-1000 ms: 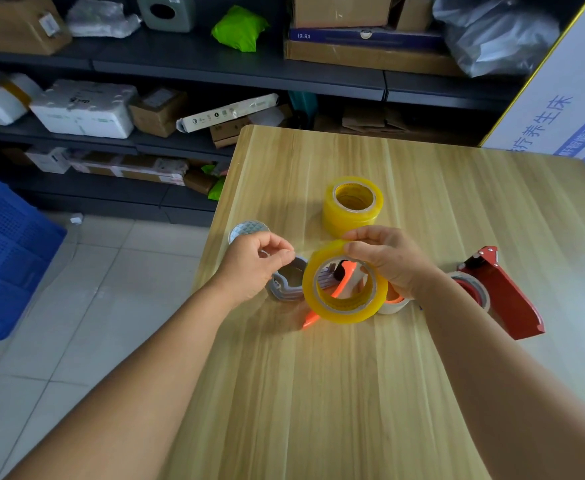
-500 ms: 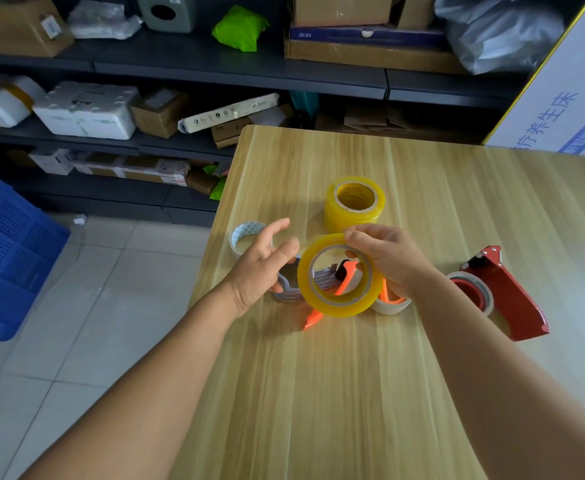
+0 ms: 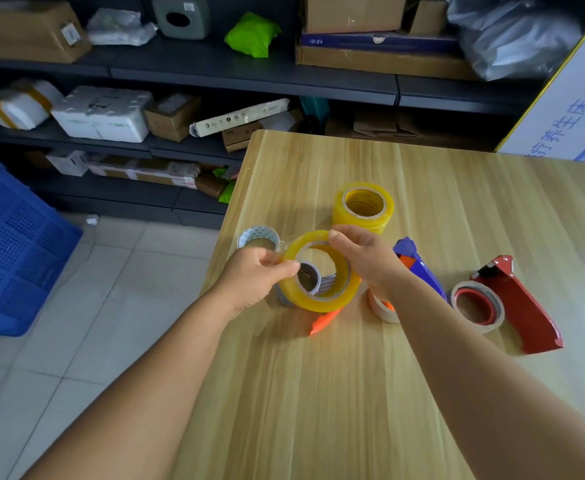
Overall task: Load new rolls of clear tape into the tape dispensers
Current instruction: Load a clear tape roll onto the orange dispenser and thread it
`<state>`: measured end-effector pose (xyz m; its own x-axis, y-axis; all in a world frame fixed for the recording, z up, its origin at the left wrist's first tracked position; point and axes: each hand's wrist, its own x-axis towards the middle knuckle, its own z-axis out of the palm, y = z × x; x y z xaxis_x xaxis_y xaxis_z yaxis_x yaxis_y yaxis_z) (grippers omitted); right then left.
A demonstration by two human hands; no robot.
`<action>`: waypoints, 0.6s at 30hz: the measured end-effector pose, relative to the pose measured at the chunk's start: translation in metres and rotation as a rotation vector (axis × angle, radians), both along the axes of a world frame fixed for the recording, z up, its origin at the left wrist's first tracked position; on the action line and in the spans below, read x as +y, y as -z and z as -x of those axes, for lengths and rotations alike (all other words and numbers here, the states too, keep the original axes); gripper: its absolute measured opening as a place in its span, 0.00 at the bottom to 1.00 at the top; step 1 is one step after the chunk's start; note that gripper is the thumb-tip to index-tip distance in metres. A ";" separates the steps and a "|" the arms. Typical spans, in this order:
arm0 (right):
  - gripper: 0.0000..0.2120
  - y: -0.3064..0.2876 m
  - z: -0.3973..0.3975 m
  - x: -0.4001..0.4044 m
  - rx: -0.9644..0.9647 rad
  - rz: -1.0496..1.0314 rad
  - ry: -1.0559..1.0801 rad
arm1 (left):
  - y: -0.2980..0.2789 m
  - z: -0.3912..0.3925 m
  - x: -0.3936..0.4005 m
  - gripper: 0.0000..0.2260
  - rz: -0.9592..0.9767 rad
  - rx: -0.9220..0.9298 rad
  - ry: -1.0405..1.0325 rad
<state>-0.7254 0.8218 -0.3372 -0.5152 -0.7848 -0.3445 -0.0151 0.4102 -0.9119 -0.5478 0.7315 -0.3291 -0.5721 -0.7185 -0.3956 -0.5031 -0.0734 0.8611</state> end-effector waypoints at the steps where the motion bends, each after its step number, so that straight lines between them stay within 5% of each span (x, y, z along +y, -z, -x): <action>1: 0.21 -0.001 -0.001 -0.001 0.042 -0.022 -0.022 | -0.001 -0.001 -0.002 0.11 0.019 -0.013 -0.027; 12: 0.19 0.001 -0.014 0.001 0.279 -0.159 -0.123 | 0.006 -0.013 -0.010 0.10 0.013 -0.163 -0.136; 18: 0.35 0.000 -0.024 0.008 0.317 -0.188 -0.244 | 0.007 -0.007 -0.007 0.14 -0.088 -0.122 -0.224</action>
<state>-0.7013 0.8295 -0.3370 -0.4255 -0.8355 -0.3476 -0.3990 0.5180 -0.7566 -0.5403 0.7250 -0.3362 -0.3471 -0.7813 -0.5187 -0.5656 -0.2668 0.7803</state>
